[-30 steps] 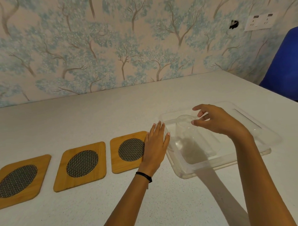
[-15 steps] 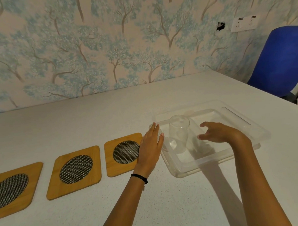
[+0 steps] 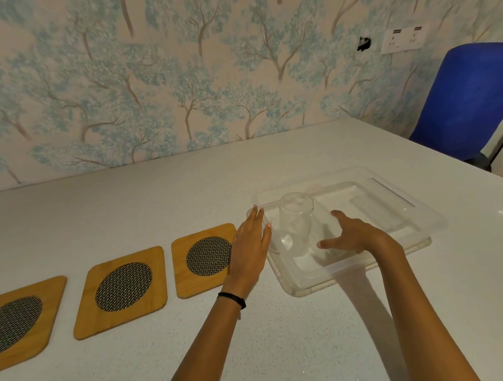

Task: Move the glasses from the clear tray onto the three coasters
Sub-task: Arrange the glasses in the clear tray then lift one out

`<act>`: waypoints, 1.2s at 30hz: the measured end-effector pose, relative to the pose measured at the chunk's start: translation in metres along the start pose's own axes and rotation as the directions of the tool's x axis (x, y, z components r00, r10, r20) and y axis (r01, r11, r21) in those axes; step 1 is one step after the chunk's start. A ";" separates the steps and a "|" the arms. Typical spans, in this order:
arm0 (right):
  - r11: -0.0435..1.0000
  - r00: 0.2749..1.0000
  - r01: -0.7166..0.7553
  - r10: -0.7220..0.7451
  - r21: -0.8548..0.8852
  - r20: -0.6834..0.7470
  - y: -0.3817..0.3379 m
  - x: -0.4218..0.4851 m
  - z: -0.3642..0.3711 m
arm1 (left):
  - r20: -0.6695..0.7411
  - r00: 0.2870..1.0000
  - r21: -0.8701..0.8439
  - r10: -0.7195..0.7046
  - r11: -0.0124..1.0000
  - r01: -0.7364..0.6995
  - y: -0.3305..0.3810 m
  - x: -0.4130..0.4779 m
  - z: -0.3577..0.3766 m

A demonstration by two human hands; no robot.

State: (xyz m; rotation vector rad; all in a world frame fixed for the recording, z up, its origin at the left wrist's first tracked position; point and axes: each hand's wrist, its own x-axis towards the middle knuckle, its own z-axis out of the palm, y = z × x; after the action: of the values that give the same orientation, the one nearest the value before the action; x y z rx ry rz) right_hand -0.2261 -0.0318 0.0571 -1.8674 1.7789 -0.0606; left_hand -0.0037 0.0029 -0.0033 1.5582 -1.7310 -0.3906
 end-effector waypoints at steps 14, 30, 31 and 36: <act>0.898 0.941 0.210 -0.078 0.387 -0.330 0.037 0.009 -0.007 | -0.017 1.000 0.025 0.016 1.000 -0.016 -0.004 0.002 0.002; 0.676 0.730 0.495 0.016 0.546 -0.683 0.041 0.011 -0.010 | -0.009 1.000 0.013 0.014 1.000 -0.014 -0.004 0.001 0.000; 0.670 0.724 0.507 0.010 0.542 -0.690 0.042 0.011 -0.009 | -0.008 1.000 0.013 0.013 1.000 -0.013 -0.004 0.001 0.000; 0.673 0.689 0.561 -0.057 0.482 -0.722 0.042 0.010 -0.009 | -0.012 1.000 0.015 0.010 1.000 -0.010 -0.002 0.000 -0.001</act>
State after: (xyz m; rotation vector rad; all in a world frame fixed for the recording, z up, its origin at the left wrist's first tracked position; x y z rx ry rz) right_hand -0.2666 -0.0431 0.0438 -1.6376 1.4205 -1.5016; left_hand -0.0010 0.0029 -0.0043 1.5591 -1.7358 -0.3629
